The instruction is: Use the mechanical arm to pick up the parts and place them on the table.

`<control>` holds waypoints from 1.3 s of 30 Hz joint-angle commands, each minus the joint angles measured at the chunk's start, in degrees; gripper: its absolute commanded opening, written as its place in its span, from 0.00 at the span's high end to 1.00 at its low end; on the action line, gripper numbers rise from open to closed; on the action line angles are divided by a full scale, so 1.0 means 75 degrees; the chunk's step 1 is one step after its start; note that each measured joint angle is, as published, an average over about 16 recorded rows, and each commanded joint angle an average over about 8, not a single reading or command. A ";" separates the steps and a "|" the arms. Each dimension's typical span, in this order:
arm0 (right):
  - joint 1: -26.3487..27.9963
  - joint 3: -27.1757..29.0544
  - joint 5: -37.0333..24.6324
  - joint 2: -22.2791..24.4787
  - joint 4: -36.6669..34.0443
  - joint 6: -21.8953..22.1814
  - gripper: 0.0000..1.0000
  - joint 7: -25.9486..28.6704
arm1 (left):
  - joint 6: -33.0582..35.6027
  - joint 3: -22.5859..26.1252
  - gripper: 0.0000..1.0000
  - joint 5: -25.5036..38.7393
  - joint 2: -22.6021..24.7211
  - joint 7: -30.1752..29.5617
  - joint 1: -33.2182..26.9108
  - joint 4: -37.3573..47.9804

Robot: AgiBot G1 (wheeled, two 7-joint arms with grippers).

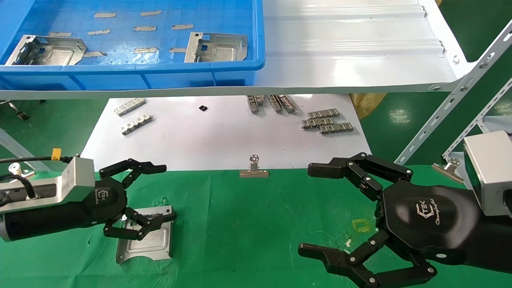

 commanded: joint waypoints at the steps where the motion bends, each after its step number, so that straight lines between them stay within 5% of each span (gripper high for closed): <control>1: 0.0000 0.0000 0.0000 0.0000 0.0000 0.0000 0.00 0.0000 | -0.0025 -0.0132 0.00 -0.0066 -0.0066 -0.0246 0.0120 -0.0315; 39: 0.0000 0.0000 0.0001 0.0000 -0.0001 0.0001 0.00 0.0000 | -0.0499 -0.2606 0.00 -0.1300 -0.1309 -0.4870 0.2380 -0.6252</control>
